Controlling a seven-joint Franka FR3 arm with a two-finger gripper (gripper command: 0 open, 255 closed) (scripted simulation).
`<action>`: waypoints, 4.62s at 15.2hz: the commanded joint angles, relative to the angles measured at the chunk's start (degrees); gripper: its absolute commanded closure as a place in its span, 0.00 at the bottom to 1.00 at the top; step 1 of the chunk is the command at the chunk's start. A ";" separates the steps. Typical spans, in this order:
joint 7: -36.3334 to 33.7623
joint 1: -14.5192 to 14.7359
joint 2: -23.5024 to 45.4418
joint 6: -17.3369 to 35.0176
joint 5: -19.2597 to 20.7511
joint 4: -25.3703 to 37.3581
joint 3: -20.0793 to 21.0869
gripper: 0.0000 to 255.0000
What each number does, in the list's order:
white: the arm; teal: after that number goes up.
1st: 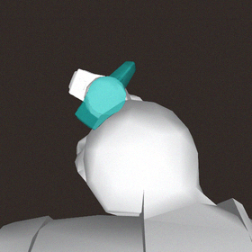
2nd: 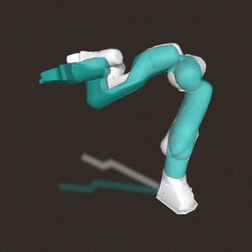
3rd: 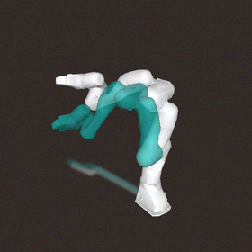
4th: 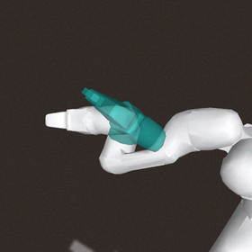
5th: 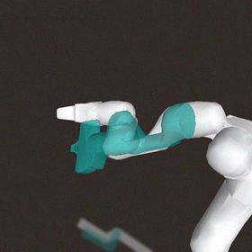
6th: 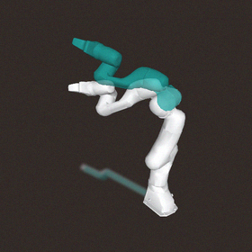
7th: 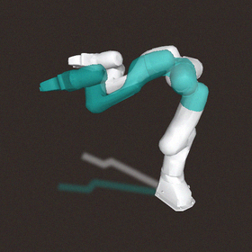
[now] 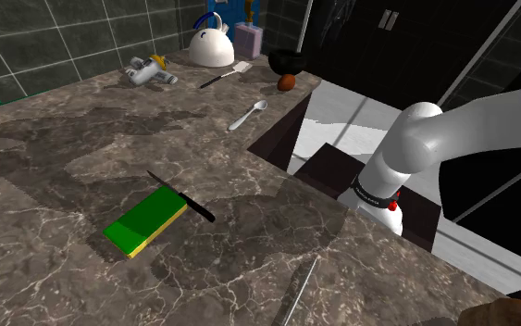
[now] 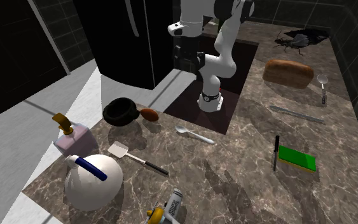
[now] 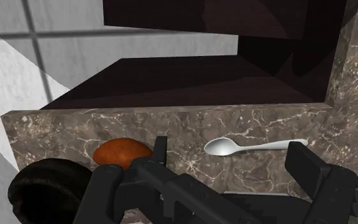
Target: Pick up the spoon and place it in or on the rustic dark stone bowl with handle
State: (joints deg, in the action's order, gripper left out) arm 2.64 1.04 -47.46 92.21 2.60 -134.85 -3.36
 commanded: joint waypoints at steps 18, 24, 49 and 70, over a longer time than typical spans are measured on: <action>-0.87 3.22 34.04 19.50 -3.92 1.65 1.16 0.00; -0.77 3.46 37.58 23.74 -4.35 0.05 1.32 0.00; -0.86 3.49 36.90 23.39 -4.34 -0.29 1.36 1.00; -1.48 3.45 32.02 6.79 -4.05 11.45 1.43 1.00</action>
State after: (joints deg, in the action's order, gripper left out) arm 1.21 4.48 -15.29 99.83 -1.45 -124.06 -1.95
